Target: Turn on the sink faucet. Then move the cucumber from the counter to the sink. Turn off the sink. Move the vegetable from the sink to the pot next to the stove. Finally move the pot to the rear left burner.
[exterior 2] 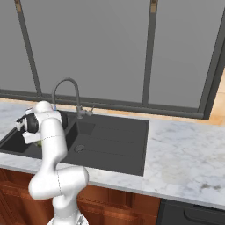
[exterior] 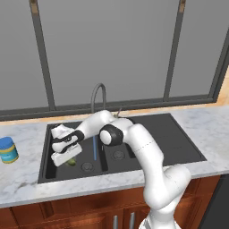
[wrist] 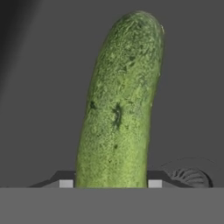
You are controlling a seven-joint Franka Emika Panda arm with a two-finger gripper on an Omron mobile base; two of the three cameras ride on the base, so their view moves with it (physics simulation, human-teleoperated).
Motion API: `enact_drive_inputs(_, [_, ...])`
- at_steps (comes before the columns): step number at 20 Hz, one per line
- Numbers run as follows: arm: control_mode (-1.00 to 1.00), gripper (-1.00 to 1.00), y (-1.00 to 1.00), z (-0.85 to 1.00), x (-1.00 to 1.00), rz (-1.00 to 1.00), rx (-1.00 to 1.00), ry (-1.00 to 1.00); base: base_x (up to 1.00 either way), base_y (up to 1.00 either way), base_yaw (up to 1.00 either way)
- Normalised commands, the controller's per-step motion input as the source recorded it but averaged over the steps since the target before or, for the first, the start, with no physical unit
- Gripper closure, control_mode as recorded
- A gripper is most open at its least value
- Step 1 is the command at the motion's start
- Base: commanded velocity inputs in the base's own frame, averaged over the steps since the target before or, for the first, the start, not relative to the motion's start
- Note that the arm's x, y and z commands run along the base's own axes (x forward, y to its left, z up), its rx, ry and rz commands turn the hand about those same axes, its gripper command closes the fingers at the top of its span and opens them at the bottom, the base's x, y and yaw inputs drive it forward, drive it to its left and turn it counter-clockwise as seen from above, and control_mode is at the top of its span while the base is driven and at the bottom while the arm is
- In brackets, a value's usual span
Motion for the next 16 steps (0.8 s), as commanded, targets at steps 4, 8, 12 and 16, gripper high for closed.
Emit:
enact_drive_inputs(4, [-1.00,1.00,0.00,-0.55,0.04,-0.03,0.00,-0.08,0.00,0.00,0.00])
enact_drive_inputs(8, [-1.00,-1.00,0.00,-0.55,0.03,-0.03,0.00,-0.07,0.00,0.00,0.00])
enact_drive_inputs(12, [-1.00,-1.00,0.00,-0.27,0.03,-0.03,0.00,-0.10,0.00,0.00,0.00])
enact_drive_inputs(16, [-1.00,-1.00,0.00,-0.05,-0.07,-0.07,0.00,-0.19,0.00,0.00,0.00])
